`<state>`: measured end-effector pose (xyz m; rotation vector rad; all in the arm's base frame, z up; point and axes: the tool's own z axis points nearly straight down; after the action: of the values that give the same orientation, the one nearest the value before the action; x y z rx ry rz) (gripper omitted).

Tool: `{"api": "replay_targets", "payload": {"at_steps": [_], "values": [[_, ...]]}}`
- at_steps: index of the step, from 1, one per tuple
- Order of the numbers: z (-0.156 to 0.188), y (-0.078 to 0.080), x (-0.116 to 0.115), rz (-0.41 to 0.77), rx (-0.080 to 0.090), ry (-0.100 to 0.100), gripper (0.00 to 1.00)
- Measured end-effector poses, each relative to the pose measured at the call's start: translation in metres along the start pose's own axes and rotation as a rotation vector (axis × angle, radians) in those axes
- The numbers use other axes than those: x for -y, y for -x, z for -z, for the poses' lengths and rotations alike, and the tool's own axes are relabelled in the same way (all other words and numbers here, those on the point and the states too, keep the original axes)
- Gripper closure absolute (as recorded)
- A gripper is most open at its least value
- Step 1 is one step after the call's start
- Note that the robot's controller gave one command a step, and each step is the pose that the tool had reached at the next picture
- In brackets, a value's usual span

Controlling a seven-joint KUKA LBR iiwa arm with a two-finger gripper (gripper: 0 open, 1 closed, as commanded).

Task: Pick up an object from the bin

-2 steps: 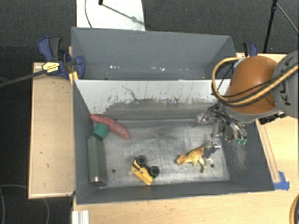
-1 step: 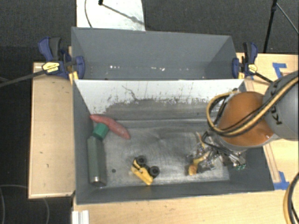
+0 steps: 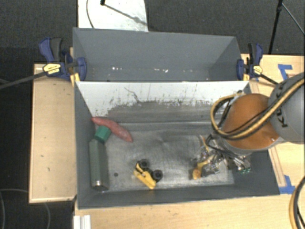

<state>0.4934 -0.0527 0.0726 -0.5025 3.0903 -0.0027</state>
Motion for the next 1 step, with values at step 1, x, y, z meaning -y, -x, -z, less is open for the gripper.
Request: {"api": "replay_targets", "payload": {"at_steps": [1], "values": [[0.1226,0.0065,0.0123,-0.02,-0.008,0.003,1.0]]}}
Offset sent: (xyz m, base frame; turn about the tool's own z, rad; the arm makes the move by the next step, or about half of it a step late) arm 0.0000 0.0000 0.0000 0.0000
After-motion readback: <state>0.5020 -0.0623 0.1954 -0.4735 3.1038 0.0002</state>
